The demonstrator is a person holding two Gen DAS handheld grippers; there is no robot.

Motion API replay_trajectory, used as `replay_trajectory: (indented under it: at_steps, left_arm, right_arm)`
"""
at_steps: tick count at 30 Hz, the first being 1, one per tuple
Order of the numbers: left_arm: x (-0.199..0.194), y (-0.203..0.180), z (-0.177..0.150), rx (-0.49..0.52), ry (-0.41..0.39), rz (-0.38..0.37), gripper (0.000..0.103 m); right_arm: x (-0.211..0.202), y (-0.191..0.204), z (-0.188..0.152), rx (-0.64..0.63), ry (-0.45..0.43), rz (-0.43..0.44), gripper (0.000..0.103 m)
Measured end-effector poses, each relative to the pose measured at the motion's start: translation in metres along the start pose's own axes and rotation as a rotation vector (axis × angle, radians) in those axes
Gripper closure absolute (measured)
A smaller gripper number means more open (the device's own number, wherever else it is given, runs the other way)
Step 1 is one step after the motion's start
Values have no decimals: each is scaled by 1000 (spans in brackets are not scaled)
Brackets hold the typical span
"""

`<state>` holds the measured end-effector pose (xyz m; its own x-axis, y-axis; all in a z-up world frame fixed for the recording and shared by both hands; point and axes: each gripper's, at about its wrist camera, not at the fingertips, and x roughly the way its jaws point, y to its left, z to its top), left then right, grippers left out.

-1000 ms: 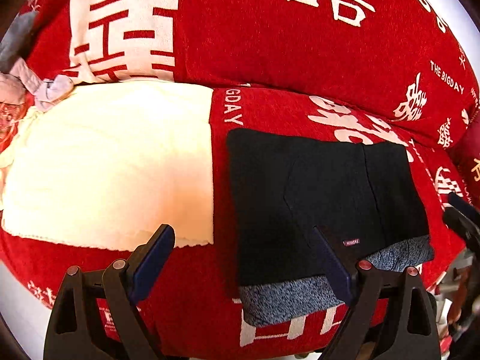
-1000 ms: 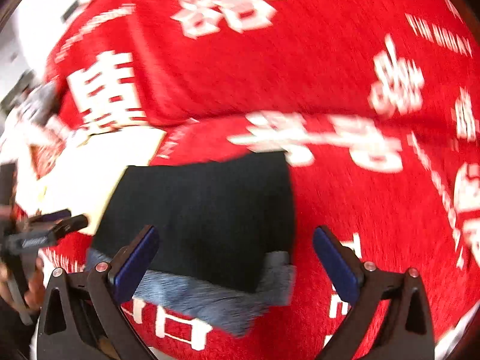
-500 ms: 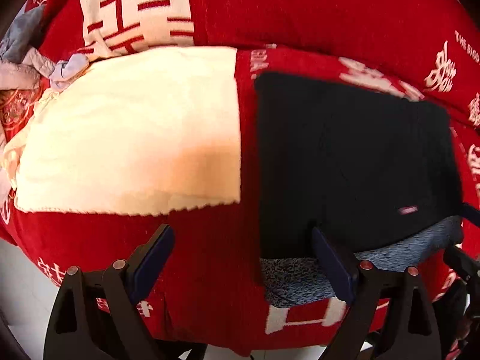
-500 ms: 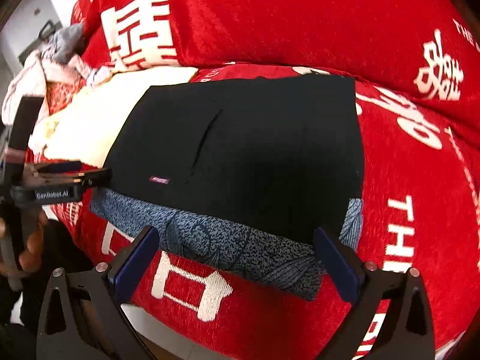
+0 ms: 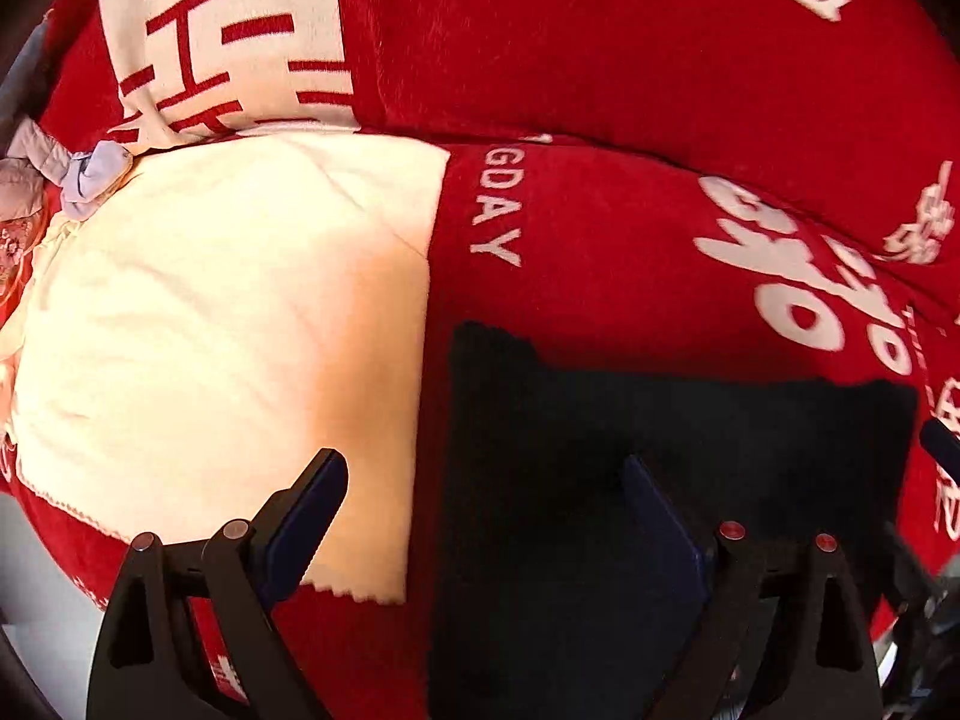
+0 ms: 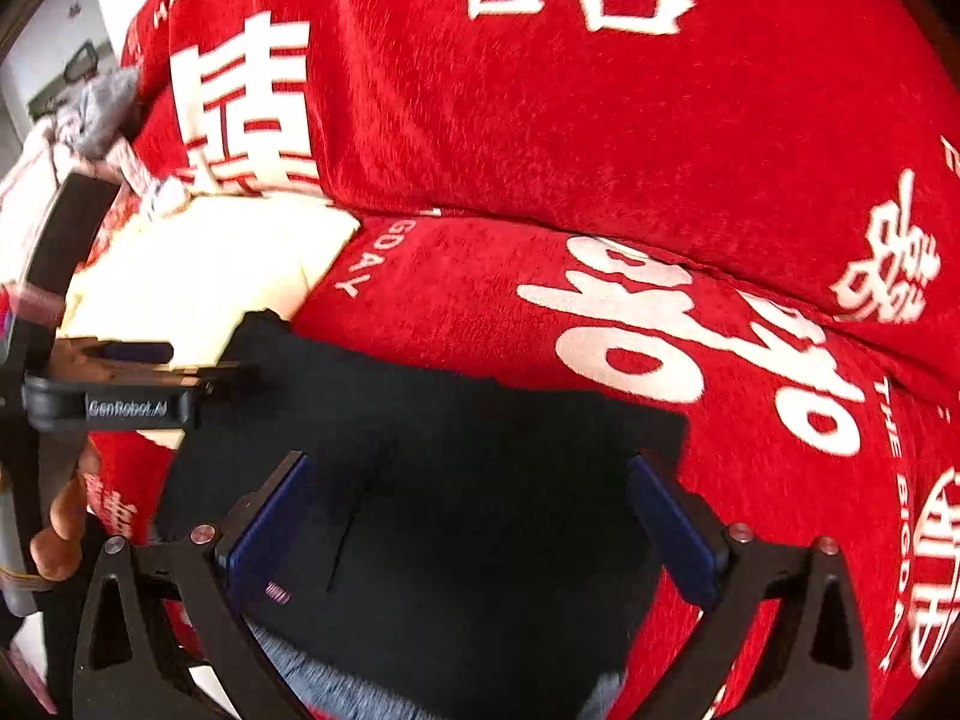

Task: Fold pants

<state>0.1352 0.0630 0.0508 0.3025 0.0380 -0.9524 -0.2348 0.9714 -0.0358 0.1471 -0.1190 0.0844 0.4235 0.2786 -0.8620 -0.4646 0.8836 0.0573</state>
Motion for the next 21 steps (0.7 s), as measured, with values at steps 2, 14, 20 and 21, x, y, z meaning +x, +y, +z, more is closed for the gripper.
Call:
replay_trajectory:
  at_steps: [2,14,20,21]
  left_arm:
    - [12,-2,5,5,22,18,9]
    - [44,7,11,-26,84,-30,0]
    - [23,10,6,-17,39,-31,0]
    - [14,11,1,-10,18,-27,0]
  right_arm:
    - [17,-6,2,22,44,6,0]
    - [62,-17,-7,47,133,5,0]
    - [44,-12,-2,51,132,-43,0]
    - [32,-9,-6,55,103,-34,0]
